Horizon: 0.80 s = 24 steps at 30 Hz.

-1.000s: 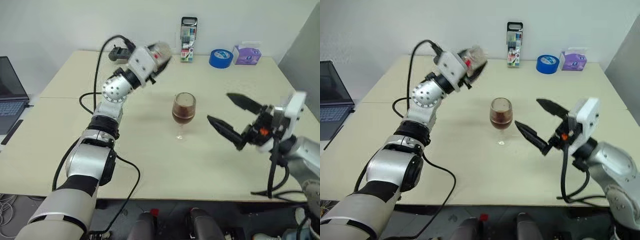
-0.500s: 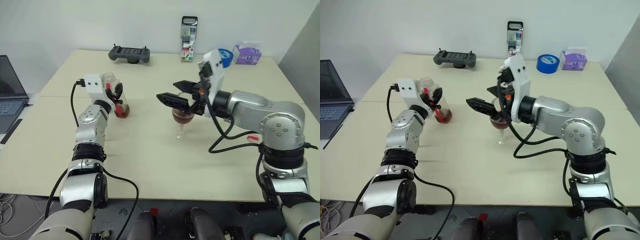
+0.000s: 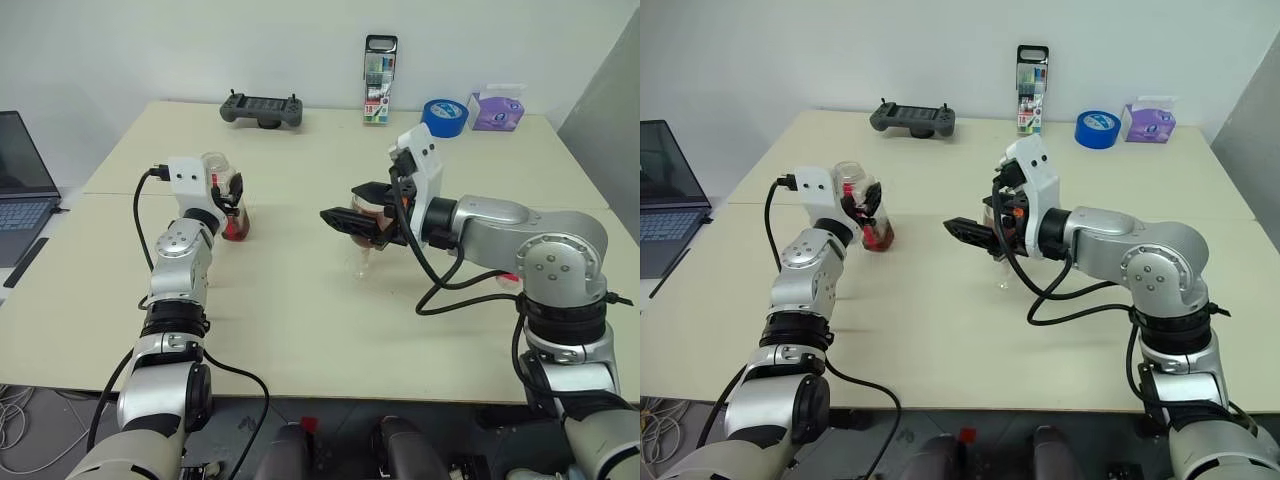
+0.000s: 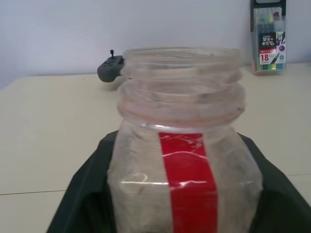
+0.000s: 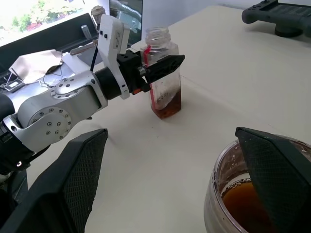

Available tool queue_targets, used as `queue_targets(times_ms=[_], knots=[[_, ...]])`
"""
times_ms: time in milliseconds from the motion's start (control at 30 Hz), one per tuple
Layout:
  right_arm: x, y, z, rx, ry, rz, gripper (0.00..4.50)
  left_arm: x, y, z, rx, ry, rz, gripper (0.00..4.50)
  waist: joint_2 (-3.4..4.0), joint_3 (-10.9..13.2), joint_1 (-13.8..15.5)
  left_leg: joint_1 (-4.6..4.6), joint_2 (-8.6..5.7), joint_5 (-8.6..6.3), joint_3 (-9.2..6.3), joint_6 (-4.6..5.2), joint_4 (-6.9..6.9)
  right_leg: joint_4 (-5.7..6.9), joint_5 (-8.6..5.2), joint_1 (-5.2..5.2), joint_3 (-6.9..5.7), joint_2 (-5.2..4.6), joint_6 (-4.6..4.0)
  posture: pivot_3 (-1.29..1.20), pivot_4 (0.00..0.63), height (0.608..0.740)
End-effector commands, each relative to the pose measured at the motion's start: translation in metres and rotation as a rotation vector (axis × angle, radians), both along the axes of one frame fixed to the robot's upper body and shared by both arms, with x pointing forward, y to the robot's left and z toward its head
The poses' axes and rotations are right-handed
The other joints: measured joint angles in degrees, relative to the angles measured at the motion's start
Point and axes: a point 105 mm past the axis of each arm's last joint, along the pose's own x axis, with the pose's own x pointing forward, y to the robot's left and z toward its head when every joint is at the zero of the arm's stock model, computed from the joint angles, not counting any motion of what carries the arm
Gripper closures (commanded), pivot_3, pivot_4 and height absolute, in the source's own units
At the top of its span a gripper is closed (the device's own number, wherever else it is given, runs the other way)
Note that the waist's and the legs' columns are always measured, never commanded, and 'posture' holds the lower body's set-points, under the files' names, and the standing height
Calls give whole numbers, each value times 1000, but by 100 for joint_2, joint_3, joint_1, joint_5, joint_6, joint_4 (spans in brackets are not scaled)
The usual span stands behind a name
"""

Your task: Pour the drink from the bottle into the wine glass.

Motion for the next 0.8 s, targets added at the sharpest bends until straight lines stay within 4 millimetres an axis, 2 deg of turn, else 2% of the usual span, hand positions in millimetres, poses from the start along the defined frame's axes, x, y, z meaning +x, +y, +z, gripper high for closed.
queue_targets(times_ms=[33,67,100,233,467,633,800], knots=[[-5,-2,9,24,-31,9,0,-3,5,13,32,-41,18,443,0,0,-6,0,0,0,1,0,0,0,0,0,0,0,0,0,150,740],[-5,-2,9,24,-32,10,0,-4,6,13,35,-41,20,138,0,0,-9,0,0,0,0,0,0,0,0,0,0,0,0,0,150,740],[-5,-2,9,23,-32,9,0,-4,6,13,30,-37,21,52,0,0,-11,0,1,0,0,0,-1,0,0,0,0,0,0,0,150,740],[-7,-2,6,23,-28,32,0,-8,9,6,-35,-17,15,52,0,0,-24,0,2,0,0,0,-2,-1,0,-1,0,0,0,0,150,740],[-12,-5,5,29,-48,58,0,-26,14,-5,-64,-23,19,52,0,0,-26,2,4,-1,-3,1,-5,-4,0,1,3,-8,0,0,150,740],[-13,-8,16,68,-107,66,0,-37,15,5,-87,-68,2,52,0,0,-22,2,4,-1,-6,1,-5,-6,0,3,6,-10,0,0,150,740],[-6,-11,21,85,-129,43,0,-37,11,15,-70,-85,-14,52,0,0,-22,3,2,-1,-2,1,-6,-9,0,5,1,-10,0,0,150,740]])
